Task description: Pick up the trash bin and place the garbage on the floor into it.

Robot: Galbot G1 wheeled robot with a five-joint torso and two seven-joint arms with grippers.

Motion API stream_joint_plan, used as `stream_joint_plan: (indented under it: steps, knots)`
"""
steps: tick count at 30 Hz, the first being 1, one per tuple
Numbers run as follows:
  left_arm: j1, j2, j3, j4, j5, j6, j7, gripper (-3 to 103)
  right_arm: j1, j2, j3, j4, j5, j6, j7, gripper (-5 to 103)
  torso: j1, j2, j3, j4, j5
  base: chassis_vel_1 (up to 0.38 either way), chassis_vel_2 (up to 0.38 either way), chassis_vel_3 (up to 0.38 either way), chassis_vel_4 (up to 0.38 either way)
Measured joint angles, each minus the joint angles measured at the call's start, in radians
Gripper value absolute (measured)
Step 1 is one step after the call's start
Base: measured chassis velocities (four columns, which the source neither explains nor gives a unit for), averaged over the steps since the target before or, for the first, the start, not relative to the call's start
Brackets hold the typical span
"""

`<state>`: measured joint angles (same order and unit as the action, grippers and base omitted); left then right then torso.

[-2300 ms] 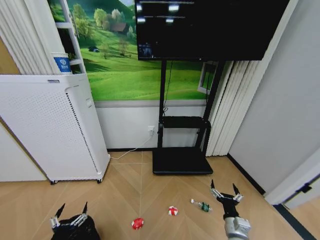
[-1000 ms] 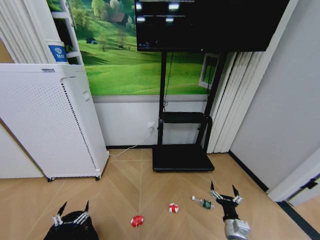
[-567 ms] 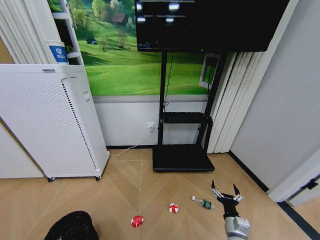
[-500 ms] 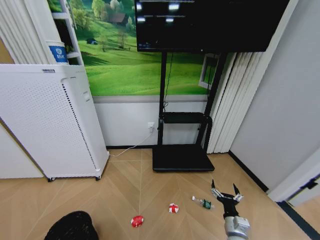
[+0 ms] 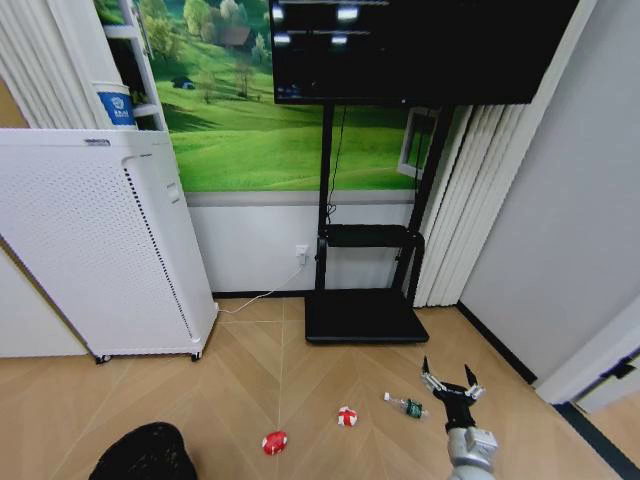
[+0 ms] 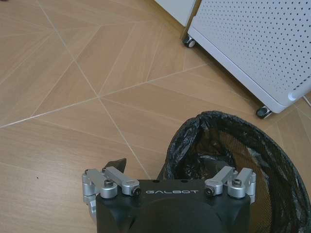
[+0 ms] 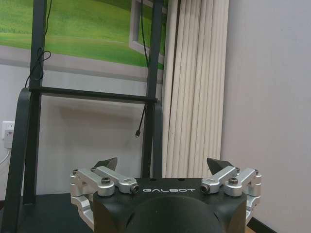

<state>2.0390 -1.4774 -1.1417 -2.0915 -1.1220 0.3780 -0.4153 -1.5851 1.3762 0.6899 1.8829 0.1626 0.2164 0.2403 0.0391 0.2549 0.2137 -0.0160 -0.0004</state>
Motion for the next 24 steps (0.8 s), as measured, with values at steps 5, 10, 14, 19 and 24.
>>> stream_joint_plan:
  steps: [5,10,14,19,24]
  knots:
    - [-0.003,0.001,0.002,0.004,0.005,0.0,0.002,92,-0.001,0.001,0.001,0.0,0.0,0.001,0.0,100,0.0,0.001,0.0,0.0001,0.0004,0.0,0.0,0.0,0.0]
    - [-0.003,0.001,0.003,0.004,0.008,0.0,0.004,92,-0.001,0.001,0.001,0.0,0.0,0.001,-0.001,100,0.0,0.001,0.001,0.0001,0.0004,0.0,0.0,0.0,0.0]
    - [-0.003,0.001,0.003,0.004,0.01,-0.001,0.005,92,-0.001,0.001,0.001,0.0,0.0,0.001,-0.001,100,0.0,0.001,0.001,0.0001,0.0004,0.0,0.0,0.0,0.0]
    - [-0.012,0.011,0.021,0.023,0.043,-0.015,0.031,92,-0.007,0.001,0.001,0.003,-0.003,0.001,-0.001,100,0.001,0.002,0.001,0.0011,0.0015,0.0,0.0,0.0,0.0]
    - [-0.081,0.044,0.066,0.134,0.127,-0.044,0.093,86,-0.022,0.002,-0.004,0.011,-0.013,0.004,-0.001,100,0.001,0.002,0.001,-0.0001,-0.0006,0.0,0.0,0.0,0.0]
